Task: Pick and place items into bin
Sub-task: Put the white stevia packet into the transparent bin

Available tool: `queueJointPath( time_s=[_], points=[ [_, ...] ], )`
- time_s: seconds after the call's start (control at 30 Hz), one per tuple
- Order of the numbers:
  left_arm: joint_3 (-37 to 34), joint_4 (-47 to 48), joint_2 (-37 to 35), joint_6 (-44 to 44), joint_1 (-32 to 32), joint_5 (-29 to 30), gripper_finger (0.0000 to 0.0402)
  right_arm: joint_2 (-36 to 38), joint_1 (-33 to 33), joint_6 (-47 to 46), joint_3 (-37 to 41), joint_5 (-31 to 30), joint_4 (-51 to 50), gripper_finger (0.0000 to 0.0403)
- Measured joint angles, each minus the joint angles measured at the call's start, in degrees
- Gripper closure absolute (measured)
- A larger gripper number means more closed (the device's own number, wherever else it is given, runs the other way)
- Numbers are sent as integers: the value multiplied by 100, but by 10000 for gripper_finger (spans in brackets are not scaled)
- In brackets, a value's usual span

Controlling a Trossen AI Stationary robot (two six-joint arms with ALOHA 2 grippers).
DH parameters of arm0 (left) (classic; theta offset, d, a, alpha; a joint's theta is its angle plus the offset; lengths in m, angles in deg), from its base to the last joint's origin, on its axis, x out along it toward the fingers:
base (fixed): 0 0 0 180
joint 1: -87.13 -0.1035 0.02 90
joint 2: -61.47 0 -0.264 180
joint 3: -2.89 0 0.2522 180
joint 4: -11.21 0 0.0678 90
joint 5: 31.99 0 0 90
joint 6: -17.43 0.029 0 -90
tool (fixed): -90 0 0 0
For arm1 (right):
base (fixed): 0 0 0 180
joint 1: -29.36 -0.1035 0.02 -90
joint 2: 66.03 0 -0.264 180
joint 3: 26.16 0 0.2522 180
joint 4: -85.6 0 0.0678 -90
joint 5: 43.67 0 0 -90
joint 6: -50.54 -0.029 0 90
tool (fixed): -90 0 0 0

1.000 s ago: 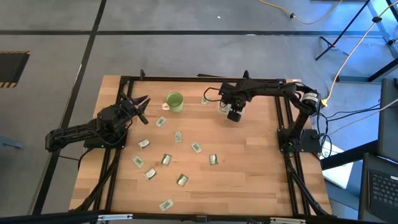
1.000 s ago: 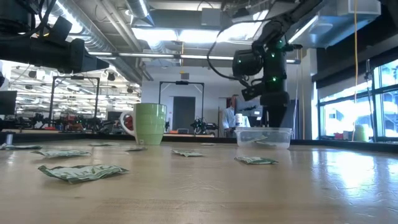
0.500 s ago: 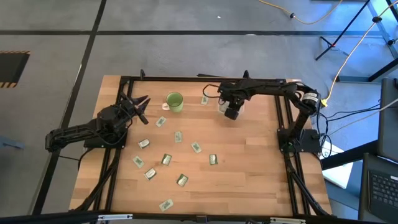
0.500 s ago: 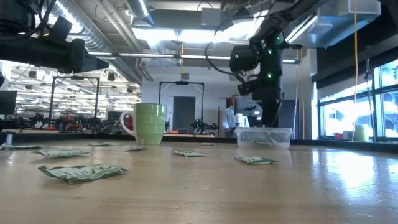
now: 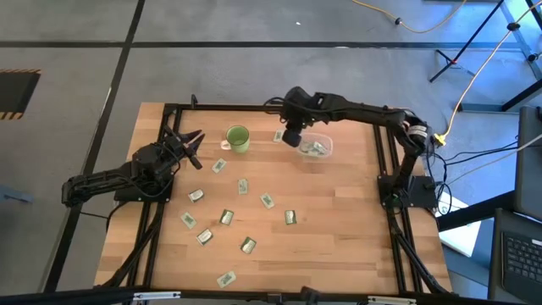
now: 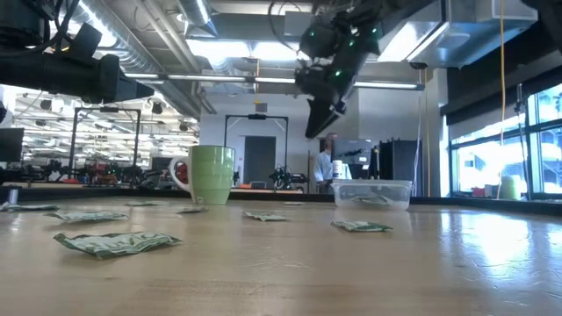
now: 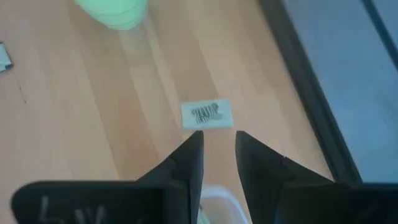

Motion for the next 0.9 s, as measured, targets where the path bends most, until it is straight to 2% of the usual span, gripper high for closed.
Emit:
queueJointPath(
  time_s=[0.17, 0.3, 0.5, 0.67, 0.9],
  points=[
    [-1, -11, 2, 0, 1, 15, 325, -656, 25, 139, -477, 345, -209, 307],
    [-2, -32, 2, 0, 0, 13, 325, -1255, 158, 190, -957, 437, -598, 307],
    [0, 0, 0, 0, 1, 3, 325, -1957, 254, 748, -1585, 510, -935, 307],
    [0, 0, 2, 0, 0, -2, 325, -2312, 286, 1252, -1875, 511, -1088, 307],
    [0, 0, 0, 0, 2, -2, 325, -2491, 334, 1770, -1902, 514, -1254, 307]
  ],
)
